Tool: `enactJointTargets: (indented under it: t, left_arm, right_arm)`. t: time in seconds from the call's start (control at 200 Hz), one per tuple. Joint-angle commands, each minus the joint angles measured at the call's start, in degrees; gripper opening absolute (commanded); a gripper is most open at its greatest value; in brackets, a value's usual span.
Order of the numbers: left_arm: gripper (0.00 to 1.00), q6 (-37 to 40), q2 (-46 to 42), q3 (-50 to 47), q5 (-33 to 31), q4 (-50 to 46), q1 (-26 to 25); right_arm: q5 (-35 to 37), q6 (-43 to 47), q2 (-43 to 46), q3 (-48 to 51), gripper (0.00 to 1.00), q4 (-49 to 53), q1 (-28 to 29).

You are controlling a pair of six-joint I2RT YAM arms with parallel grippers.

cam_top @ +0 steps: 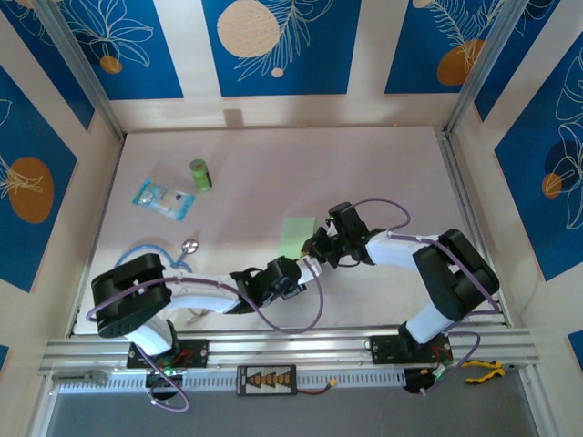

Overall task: Fold a paper plane with a square sheet of paper (pick it up from the middle)
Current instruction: Fold the triangle a second time at the center of the table.

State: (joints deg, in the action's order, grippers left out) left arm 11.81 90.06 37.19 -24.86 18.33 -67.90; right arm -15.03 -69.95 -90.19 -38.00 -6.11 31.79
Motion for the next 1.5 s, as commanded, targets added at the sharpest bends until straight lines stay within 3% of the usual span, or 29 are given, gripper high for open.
enactJointTargets:
  t: [0.0, 0.16, 0.31, 0.455, 0.61, 0.785, 1.07, 1.496]
  left_arm:
    - [0.0, -3.5, -1.9, 1.0, 2.3, -2.1, 0.4]
    - [0.0, -12.0, -2.9, 4.9, 7.6, -9.0, 3.3]
    - [0.0, -20.7, -2.4, 8.7, 21.8, -14.5, 9.3]
    - [0.0, -25.6, 0.0, 12.1, 32.9, -16.9, 13.5]
    - [0.0, -28.7, 3.1, 15.5, 38.6, -19.1, 15.4]
    - [0.0, -32.9, 5.3, 16.7, 40.4, -18.1, 16.1]
    - [0.0, -38.4, 5.8, 14.9, 39.8, -13.4, 16.5]
    - [0.0, -41.8, 6.3, 12.6, 38.6, -10.6, 16.7]
  right_arm:
    - [-0.2, 0.8, 2.0, 1.3, 0.14, 0.4, -0.7]
    - [1.4, 2.5, 6.8, 3.6, 0.24, 2.5, -3.4]
    - [2.9, 4.2, 13.7, 7.0, 0.35, 6.3, -7.5]
    - [2.8, 5.4, 20.0, 10.6, 0.36, 8.6, -10.8]
    - [1.6, 6.8, 25.0, 13.0, 0.34, 9.8, -11.7]
    - [-0.8, 8.6, 25.5, 13.7, 0.23, 9.6, -10.4]
    - [-0.4, 8.0, 18.5, 12.0, 0.1, 7.9, -4.4]
    - [1.6, 6.3, 9.5, 9.3, 0.05, 4.8, 0.4]
